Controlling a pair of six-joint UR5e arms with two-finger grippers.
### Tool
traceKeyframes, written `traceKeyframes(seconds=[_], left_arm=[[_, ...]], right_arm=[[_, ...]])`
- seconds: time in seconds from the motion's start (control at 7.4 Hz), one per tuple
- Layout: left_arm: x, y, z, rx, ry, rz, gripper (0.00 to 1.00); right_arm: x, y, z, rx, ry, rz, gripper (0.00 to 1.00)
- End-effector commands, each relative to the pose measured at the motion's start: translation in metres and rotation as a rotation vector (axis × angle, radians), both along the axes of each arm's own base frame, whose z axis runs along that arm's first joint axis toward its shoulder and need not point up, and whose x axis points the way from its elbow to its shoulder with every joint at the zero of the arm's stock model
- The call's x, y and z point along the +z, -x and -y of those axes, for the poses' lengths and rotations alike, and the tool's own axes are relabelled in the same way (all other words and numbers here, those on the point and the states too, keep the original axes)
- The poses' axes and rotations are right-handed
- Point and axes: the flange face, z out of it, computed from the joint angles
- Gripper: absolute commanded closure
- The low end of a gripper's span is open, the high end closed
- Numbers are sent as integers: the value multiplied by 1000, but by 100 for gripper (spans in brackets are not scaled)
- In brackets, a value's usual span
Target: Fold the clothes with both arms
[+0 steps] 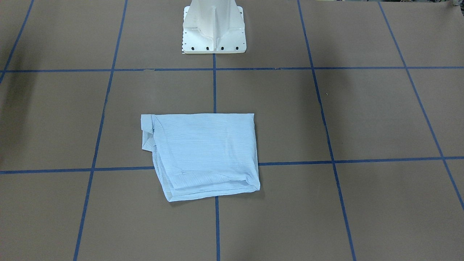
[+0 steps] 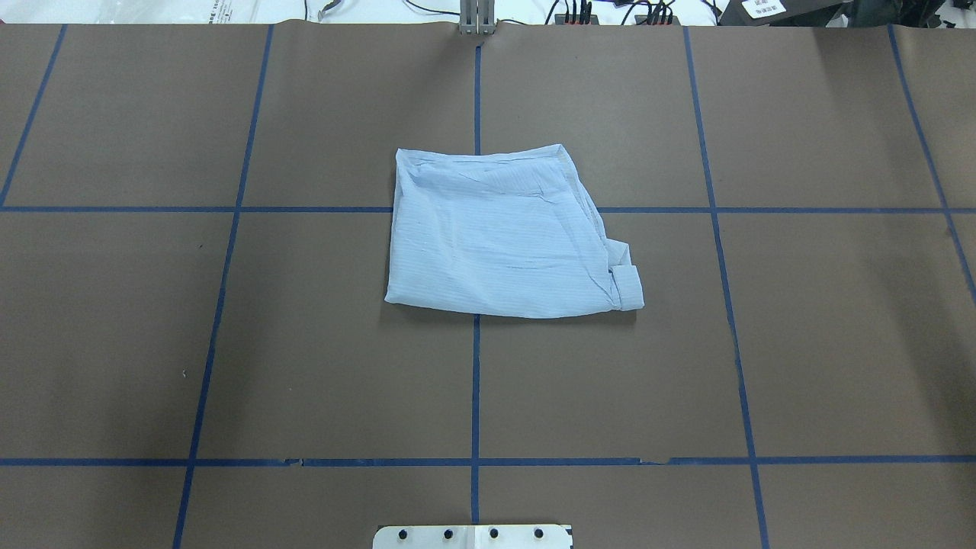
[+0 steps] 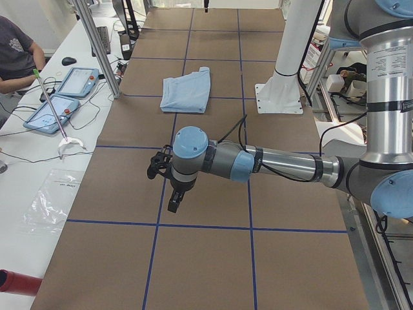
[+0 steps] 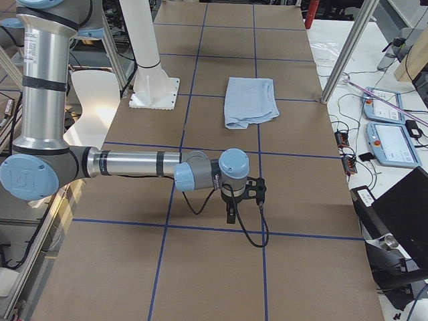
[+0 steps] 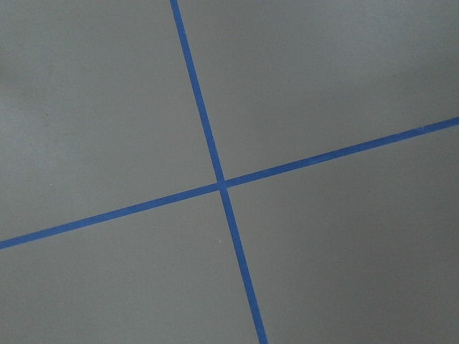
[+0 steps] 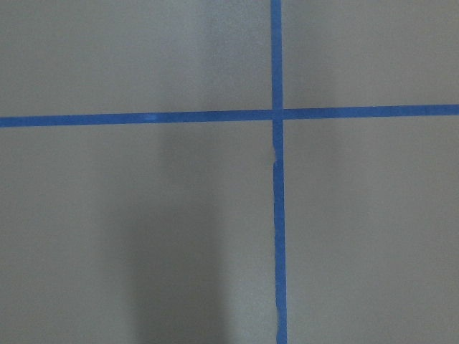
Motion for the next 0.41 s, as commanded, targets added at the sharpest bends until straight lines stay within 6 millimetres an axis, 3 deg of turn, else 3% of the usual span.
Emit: traceKeyframes(seconds=[0.0,0.27], left_arm=[[-4,0,1,0,-8,-1,0],[-2,0,1,1,-4,-1,0]], right_arm=[[0,0,0,-1,0,1,0],[0,0,0,-1,2,3,0]])
